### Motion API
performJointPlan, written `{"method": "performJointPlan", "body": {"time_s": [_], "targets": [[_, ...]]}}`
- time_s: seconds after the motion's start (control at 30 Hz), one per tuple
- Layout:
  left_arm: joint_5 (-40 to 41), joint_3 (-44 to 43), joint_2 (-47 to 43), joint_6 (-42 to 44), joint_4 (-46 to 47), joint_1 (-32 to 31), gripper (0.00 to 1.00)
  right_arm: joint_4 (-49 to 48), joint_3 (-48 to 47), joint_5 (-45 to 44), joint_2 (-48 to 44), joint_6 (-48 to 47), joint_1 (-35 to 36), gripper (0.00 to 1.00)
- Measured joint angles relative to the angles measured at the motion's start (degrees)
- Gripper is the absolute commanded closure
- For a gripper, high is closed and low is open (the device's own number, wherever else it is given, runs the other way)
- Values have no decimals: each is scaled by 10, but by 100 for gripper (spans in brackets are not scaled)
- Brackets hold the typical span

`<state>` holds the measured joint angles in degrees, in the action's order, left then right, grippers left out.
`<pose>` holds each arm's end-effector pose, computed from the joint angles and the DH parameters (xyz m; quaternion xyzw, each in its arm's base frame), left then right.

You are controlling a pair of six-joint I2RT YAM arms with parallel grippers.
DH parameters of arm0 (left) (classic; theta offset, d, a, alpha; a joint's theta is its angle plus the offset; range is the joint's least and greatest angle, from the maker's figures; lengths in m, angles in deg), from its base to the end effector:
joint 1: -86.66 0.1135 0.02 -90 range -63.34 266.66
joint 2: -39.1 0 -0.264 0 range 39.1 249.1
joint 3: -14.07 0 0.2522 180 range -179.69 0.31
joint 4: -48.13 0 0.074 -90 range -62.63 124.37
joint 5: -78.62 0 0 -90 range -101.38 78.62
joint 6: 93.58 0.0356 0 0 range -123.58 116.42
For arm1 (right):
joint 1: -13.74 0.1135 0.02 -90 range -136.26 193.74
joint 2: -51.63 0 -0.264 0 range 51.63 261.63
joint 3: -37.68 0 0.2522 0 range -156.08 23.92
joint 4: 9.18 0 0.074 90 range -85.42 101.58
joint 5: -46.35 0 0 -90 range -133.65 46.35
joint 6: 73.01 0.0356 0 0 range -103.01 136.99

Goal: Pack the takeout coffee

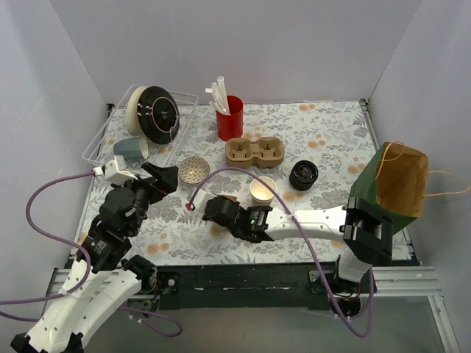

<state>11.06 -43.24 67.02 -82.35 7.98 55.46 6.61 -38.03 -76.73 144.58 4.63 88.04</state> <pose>0.1024 -0.0461 0.3409 -0.4183 0.6414 -0.4263 0.4817 0.1165 0.3428 0.2458 -0.4794 0.7061 0.0207 0.5208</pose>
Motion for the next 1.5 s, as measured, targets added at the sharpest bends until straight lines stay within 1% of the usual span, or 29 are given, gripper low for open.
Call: {"method": "performJointPlan", "body": {"time_s": [0.17,0.3,0.4,0.43,0.53,0.63,0.67,0.73,0.8,0.87,0.97,1.0,1.1,1.13,1.17,1.2,1.23,1.27,1.37,1.43,1.5], "targets": [[24,10,-9,15,-2,0,2,-5,3,-49,37,-4,49,99],[27,14,-7,19,-2,0,2,3,3,-77,59,2,79,99],[20,15,4,19,-1,0,2,26,3,-88,60,23,86,92],[15,14,12,18,-2,0,2,32,3,-88,57,33,84,87],[6,0,68,-27,-25,0,2,57,3,-82,23,58,72,79],[-11,-21,143,-114,-69,0,7,65,7,-80,-43,82,59,77],[-20,-23,165,-150,-89,0,10,66,11,-80,-71,92,55,77],[-38,-24,205,-220,-131,0,11,61,25,-82,-127,108,50,77],[-52,-32,243,-267,-185,0,9,57,42,-82,-173,122,49,77],[-54,-50,278,-298,-228,0,6,54,63,-82,-200,131,49,77],[-43,-81,316,-323,-252,3,2,52,96,-82,-222,138,49,76],[-39,-88,324,-329,-256,4,2,52,107,-81,-227,139,49,74],[-34,-87,333,-327,-256,8,2,56,128,-70,-235,150,49,60],[-35,-80,330,-318,-248,9,2,56,131,-63,-238,157,49,47],[-35,-71,325,-305,-239,9,2,57,132,-54,-240,167,49,38],[-33,-59,318,-290,-229,10,3,53,134,-41,-244,181,49,22],[-31,-43,307,-274,-219,10,4,44,139,-26,-250,198,49,15],[-28,-33,299,-264,-216,11,4,28,149,-11,-256,218,49,12],[-23,-12,285,-248,-210,24,4,-20,170,31,-243,279,49,10],[-24,-8,293,-250,-212,39,3,-56,167,45,-203,315,49,10],[-25,-8,309,-257,-214,49,2,-70,151,51,-148,342,49,10]]}}
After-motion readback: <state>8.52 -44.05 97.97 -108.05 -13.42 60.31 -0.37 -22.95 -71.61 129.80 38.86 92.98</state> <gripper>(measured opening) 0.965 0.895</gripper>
